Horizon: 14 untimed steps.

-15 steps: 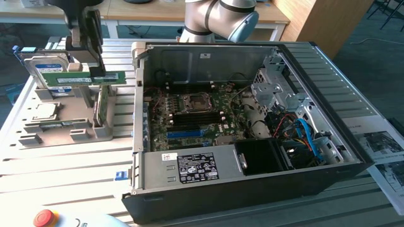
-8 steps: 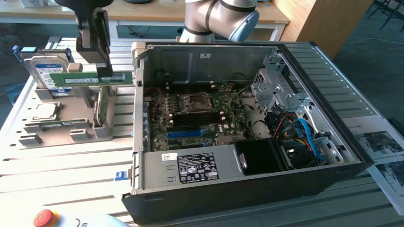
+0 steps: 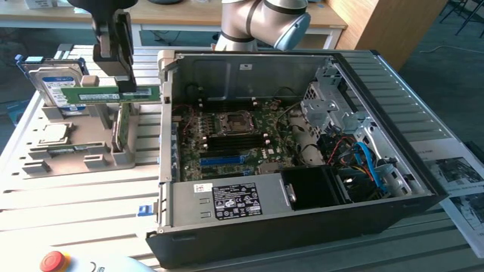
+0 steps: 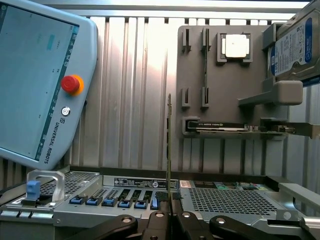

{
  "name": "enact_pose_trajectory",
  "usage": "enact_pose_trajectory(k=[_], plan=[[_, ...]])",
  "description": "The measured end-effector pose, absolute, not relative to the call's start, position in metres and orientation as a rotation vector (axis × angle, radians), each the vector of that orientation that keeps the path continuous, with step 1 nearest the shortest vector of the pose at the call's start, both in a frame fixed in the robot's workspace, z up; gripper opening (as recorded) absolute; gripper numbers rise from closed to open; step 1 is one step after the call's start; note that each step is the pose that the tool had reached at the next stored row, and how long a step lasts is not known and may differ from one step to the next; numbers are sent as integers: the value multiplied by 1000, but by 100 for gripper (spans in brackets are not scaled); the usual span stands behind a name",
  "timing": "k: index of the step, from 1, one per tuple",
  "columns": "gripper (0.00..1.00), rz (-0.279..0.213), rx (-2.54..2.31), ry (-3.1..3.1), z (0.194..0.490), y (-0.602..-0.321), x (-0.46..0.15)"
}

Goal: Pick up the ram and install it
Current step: 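Pick up the ram and move it above insertion slot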

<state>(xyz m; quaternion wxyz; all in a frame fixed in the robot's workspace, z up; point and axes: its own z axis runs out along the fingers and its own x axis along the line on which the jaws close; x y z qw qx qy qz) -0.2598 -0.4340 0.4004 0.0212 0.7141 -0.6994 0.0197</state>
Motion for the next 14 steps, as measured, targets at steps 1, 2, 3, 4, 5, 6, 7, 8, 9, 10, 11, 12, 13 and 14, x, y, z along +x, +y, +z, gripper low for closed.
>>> enact_pose_trajectory(k=[1, 2, 3, 4, 5, 6, 7, 8, 9, 10, 11, 12, 13, 14], plan=[[12, 61, 2214, -2168, 400, -434, -260], [12, 61, 2214, -2168, 400, -434, -260], [12, 61, 2214, -2168, 400, -434, -260], [12, 61, 2214, -2168, 400, -434, -259], [12, 61, 2214, -2168, 400, -434, -259], [12, 61, 2214, -2168, 400, -435, -258], [12, 61, 2214, -2168, 400, -435, -257], [12, 61, 2214, -2168, 400, -435, -257], [12, 61, 2214, -2168, 400, -436, -256], [12, 60, 2214, -2168, 401, -436, -255], [12, 60, 2213, -2168, 401, -436, -254], [12, 60, 2213, -2168, 401, -436, -252], [12, 60, 2213, -2168, 401, -437, -251], [12, 59, 2213, -2167, 401, -437, -250]])
